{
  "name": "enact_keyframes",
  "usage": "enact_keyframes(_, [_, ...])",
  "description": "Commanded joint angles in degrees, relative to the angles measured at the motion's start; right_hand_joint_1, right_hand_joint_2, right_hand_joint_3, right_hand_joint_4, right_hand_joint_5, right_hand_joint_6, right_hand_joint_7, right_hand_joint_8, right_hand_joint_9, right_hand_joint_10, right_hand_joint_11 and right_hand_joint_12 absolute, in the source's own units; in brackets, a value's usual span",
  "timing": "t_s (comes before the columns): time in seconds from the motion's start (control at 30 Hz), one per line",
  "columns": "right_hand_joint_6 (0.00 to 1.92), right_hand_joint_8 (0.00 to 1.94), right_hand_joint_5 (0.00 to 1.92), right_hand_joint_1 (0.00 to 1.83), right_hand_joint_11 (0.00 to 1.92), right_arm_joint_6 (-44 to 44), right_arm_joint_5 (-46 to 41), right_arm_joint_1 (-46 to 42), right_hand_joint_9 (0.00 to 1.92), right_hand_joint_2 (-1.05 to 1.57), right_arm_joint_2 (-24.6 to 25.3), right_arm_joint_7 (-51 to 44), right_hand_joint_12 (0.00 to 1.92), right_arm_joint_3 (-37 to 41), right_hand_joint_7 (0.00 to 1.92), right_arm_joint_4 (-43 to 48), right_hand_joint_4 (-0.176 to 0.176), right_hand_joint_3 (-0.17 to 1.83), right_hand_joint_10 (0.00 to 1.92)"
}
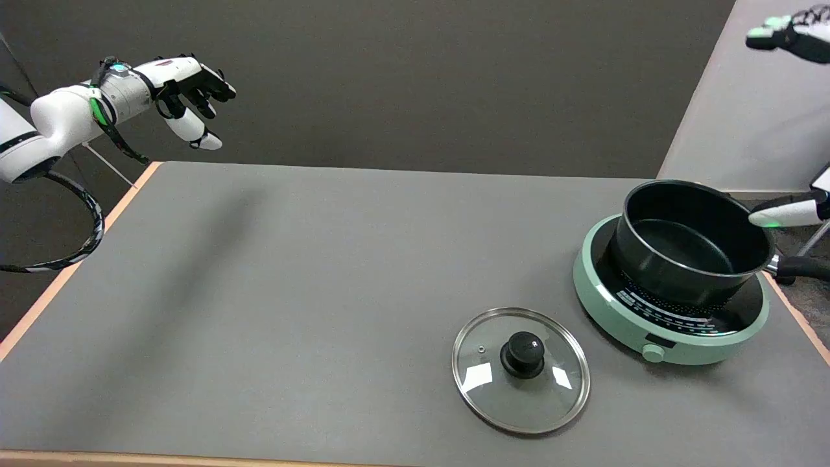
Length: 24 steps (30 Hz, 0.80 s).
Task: Pick up the pot lid.
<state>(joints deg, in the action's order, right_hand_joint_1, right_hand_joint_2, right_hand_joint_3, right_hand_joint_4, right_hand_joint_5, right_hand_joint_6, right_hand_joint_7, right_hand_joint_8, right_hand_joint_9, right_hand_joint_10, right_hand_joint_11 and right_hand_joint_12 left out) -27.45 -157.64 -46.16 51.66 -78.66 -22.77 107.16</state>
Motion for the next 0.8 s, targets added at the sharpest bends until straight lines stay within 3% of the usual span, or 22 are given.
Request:
enact_keyframes(0.03, [0.14,0.14,0.14,1.11,0.14,-12.9,-0.1,8.0,0.14,-0.45,-6.3,1.4,0.14,-3.5,0.14,-0.1,-0.176,0.85,0.14])
enact_keyframes(0.37, [0.15,0.15,0.15,1.13,0.15,-12.2,-0.1,12.2,0.15,-0.42,-9.6,1.7,0.15,-11.3,0.15,0.3,-0.176,0.8,0.15])
enact_keyframes(0.8, [0.16,0.16,0.16,1.17,0.16,-5.2,0.0,18.8,0.16,-0.42,-12.7,1.3,0.16,-28.7,0.16,-0.1,-0.176,0.87,0.16])
